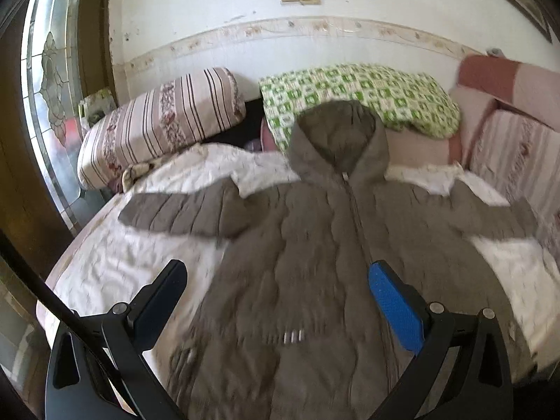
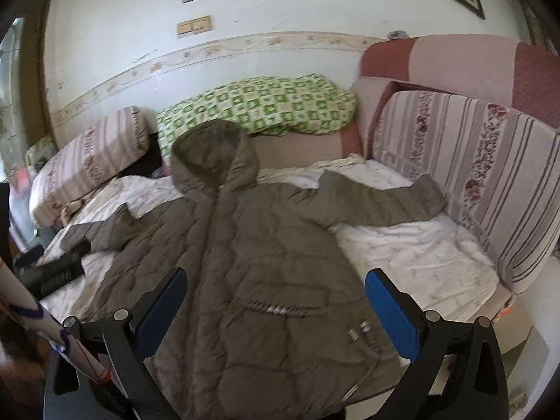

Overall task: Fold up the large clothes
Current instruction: 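Move both tools toward the jacket's sleeve ends, then grasp the sleeve cuff nearest the right tool with the right tool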

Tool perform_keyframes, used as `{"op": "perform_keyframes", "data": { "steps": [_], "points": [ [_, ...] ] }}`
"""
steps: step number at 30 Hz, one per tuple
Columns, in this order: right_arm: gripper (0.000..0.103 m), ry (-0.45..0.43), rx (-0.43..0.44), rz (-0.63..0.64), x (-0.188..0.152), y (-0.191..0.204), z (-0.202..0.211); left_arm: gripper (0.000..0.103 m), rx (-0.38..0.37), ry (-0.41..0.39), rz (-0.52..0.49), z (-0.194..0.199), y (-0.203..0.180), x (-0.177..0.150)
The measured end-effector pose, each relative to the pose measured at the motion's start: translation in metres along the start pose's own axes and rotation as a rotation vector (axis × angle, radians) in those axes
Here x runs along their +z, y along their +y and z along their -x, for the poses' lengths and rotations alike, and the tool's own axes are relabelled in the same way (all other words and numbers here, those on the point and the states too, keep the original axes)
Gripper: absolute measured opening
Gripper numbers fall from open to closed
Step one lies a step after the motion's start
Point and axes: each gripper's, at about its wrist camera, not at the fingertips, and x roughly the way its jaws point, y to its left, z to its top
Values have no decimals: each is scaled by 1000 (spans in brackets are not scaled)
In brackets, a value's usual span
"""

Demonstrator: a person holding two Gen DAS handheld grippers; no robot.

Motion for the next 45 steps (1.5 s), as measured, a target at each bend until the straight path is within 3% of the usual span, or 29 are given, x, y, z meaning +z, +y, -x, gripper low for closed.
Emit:
{"op": "perform_keyframes", "data": {
  "steps": [6,14,26,29,36,41,45],
  "points": [
    [103,35,-59,29,18,-11,-22,103,-17,43,27,-71,-20,38],
    [103,112,-71,54,60,-5,-92,103,79,74,-41,-154,-22,7],
    [103,379,-36,-7,108,10,-261,103,142,123,1,-202,4,10],
    [103,395,-34,-23,123,0,-295,103,138,124,-14,-205,1,10],
    [103,355,-124,-180,154,-95,-314,103,143,135,-1,-212,1,13],
    [103,333,-248,-343,158,-201,-297,103,144,167,30,-222,9,14],
    [100,318,-300,-471,152,-271,-274,103,154,170,38,-225,13,14]
  ]
}}
